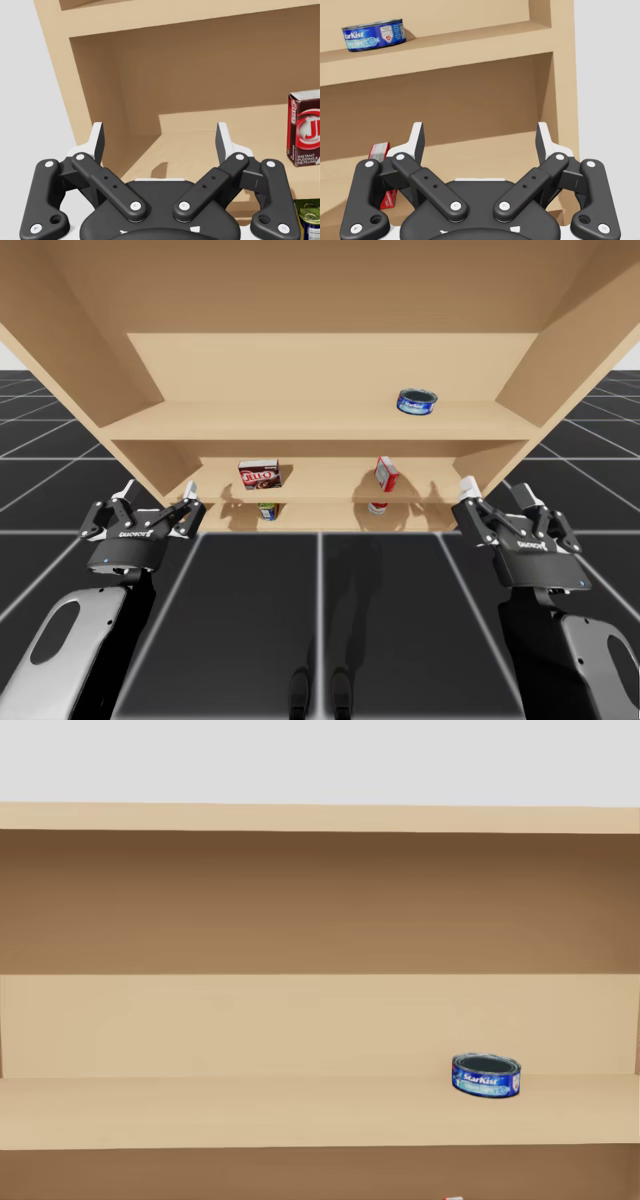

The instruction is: Find the pudding box on the shelf and bring it to me.

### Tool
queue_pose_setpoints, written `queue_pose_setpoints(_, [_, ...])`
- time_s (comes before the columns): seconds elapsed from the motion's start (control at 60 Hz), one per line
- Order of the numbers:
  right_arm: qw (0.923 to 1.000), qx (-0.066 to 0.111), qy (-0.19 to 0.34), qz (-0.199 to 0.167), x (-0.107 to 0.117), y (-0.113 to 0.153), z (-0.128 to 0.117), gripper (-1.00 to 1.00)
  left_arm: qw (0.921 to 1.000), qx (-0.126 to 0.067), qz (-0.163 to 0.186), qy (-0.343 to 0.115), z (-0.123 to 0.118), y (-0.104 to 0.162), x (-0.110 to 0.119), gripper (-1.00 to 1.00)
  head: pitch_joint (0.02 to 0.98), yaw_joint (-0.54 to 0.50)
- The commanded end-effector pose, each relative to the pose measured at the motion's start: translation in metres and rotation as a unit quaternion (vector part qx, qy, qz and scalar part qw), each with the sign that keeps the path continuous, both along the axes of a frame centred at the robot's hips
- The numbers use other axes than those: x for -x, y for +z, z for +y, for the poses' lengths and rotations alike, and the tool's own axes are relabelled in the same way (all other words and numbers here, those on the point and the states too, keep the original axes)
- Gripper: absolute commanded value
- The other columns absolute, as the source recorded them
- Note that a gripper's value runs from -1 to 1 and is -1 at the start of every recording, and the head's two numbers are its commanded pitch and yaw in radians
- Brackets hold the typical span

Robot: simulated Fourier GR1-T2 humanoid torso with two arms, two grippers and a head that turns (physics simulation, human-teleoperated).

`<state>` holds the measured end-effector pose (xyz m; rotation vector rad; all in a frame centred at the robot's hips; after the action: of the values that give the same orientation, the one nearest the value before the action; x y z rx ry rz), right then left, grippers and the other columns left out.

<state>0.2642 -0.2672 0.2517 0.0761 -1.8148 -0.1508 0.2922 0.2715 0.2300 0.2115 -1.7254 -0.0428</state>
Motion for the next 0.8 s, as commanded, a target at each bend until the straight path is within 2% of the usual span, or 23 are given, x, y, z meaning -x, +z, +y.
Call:
queue_pose_setpoints(0.017, [0.9999,-0.001,-0.013,0.001,0.0018,-0.0013,0.0019,-1.00,1.0000,0.000,0.000,0.000,0.0003,-0.0001,0.0000,-1.00,0.092,-0.03])
queue_pose_setpoints(0.05, [0.9999,0.004,-0.014,-0.003,0.0015,-0.0006,0.0021,-1.00,1.0000,0.001,0.000,0.000,0.0004,0.0000,-0.0001,-1.00,0.092,-0.03])
queue_pose_setpoints(0.233, [1.0000,0.002,-0.009,0.001,-0.0014,-0.0008,-0.0003,-1.00,1.0000,0.001,-0.001,0.002,0.0011,0.0002,-0.0004,-1.00,0.123,-0.03])
queue_pose_setpoints(0.6, [1.0000,0.007,-0.001,0.005,-0.0010,-0.0014,0.0004,-1.00,1.0000,0.001,0.000,0.001,0.0012,0.0007,-0.0004,-1.00,0.303,0.03])
queue_pose_setpoints(0.8, [0.9999,0.012,0.005,0.011,-0.0015,-0.0029,0.0019,-1.00,1.0000,0.000,0.000,0.000,0.0014,0.0011,-0.0004,-1.00,0.410,0.12])
